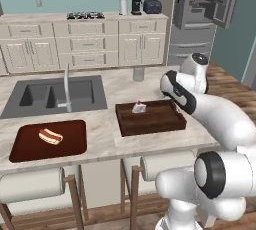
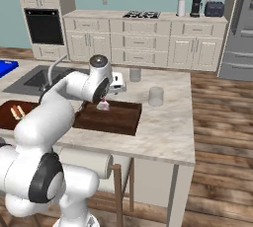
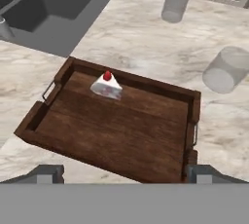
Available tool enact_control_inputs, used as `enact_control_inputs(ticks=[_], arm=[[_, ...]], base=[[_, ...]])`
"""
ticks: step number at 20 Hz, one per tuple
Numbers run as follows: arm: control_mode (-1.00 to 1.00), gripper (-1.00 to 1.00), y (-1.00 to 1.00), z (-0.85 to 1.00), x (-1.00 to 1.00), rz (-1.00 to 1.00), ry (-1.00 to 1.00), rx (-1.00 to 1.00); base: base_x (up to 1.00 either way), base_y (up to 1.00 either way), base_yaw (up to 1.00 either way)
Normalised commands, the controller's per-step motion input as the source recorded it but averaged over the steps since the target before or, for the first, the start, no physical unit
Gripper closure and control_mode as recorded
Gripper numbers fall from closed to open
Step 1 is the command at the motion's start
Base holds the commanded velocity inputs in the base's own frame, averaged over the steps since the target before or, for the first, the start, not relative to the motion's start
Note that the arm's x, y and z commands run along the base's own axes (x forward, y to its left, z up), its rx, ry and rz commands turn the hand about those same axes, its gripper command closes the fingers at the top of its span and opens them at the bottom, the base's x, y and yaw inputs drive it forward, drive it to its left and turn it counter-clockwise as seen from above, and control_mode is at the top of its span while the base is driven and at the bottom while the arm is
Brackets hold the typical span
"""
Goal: Take the cake and donut from the fridge and place them on the empty tray on the dining counter.
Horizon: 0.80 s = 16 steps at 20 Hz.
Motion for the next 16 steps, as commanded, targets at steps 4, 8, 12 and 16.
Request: enact_control_inputs(ticks=[4, 8, 12, 16], arm=[[-1.0, -1.0, -0.26, 1.0, -1.0, -0.11, -0.32, 0.0], [-1.0, -1.0, -0.04, 0.99, -0.98, -0.2, -0.41, 0.0], [-1.0, -1.0, 0.0, 1.0, -0.91, -0.27, -0.47, 0.0], [-1.0, -1.0, 0.0, 0.96, -0.97, -0.24, -0.39, 0.0]], base=[[0.0, 0.0, 0.0], [0.0, 0.0, 0.0], [0.0, 0.0, 0.0], [0.0, 0.0, 0.0]])
